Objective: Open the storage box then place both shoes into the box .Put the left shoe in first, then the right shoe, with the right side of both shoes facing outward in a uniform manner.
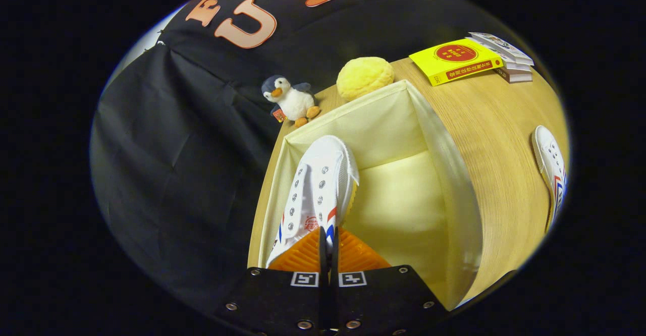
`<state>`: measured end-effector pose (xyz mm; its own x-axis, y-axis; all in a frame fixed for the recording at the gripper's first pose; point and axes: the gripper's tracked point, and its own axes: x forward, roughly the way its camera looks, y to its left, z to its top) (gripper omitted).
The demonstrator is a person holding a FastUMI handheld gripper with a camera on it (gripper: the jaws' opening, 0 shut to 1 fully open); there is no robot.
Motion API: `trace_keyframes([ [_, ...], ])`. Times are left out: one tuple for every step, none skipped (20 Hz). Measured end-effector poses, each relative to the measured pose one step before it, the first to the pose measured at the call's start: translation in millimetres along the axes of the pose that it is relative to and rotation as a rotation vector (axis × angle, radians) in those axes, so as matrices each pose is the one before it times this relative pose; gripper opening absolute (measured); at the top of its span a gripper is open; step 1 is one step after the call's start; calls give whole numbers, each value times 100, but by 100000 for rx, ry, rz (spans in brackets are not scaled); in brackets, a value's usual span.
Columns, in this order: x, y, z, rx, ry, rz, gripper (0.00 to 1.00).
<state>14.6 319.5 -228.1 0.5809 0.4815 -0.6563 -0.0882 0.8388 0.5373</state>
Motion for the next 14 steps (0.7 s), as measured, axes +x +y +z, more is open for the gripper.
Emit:
trace_keyframes([
  [135,-152,-57,-206,500,-960,0],
  [22,77,62,-688,-566,-994,0],
  [114,-52,-132,-1470,-745,-1507,0],
  [141,-151,-228,-1483,370,-2067,0],
  [148,-68,-285,-1000,570,-2460,1],
  [257,-174,-464,-1383,848,-2859,3],
  [72,321,-322,-1123,1247,693,3],
  [-45,948,65,821,99,3541,5],
  [454,452,714,2121,-1123,2182,11],
  [-234,247,852,1073,-1640,1190,18],
  [-562,-177,838,-126,-1786,-467,33],
  [-710,-260,722,-361,-1677,-496,38],
  [-551,-39,347,174,-997,109,46],
  [-658,121,481,594,-1145,1346,54],
])
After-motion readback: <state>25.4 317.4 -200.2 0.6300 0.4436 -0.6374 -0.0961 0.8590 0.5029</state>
